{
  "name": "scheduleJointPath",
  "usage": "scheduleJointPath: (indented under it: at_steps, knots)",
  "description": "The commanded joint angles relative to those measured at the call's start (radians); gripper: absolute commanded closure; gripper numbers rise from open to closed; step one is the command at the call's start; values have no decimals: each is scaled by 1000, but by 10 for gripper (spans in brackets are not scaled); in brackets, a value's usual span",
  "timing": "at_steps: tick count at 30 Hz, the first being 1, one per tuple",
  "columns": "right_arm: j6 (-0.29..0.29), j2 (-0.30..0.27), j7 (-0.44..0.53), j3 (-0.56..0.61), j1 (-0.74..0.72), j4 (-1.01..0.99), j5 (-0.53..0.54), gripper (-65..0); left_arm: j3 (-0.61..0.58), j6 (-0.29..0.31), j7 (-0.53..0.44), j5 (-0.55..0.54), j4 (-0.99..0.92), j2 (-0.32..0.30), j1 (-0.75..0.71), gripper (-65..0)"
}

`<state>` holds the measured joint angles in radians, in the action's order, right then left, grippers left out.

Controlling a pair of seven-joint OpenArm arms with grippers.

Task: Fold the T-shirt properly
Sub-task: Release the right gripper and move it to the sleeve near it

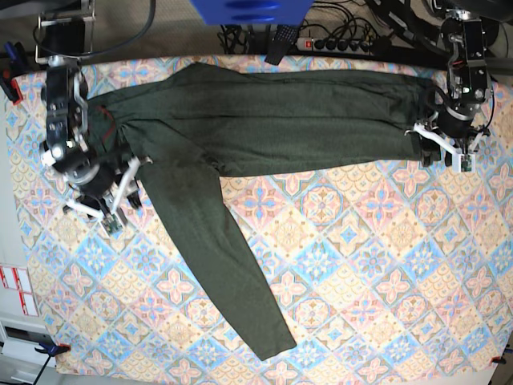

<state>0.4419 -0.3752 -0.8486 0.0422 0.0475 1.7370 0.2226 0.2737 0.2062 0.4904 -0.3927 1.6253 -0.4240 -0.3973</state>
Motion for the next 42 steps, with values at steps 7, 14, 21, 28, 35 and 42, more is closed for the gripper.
scheduleJointPath:
  at_steps: [7, 14, 21, 28, 35, 42]
  knots:
    - [-8, 45, 33, 58, -199, -253, 1, -281, 6, 6, 155, -4, 134, 57, 80, -311]
    - [-8, 127, 90, 58, -280, -455, -1, -322, 6, 6, 195, -2, 247, 147, 87, -311]
    - [-8, 127, 168, 58, -328, -618, -1, -322, 6, 6, 251, -2, 250, 173, 110, -311]
    - [-8, 127, 243, 58, -340, -750, -1, -322, 6, 6, 255, -2, 250, 178, 110, -311]
    - [-7, 127, 292, 68, -341, -828, -1, -320, 5, 6, 255, -2, 250, 178, 110, -311]
    - [-7, 127, 292, 236, -340, -820, -1, -316, 5, 6, 256, -2, 250, 178, 110, -311]
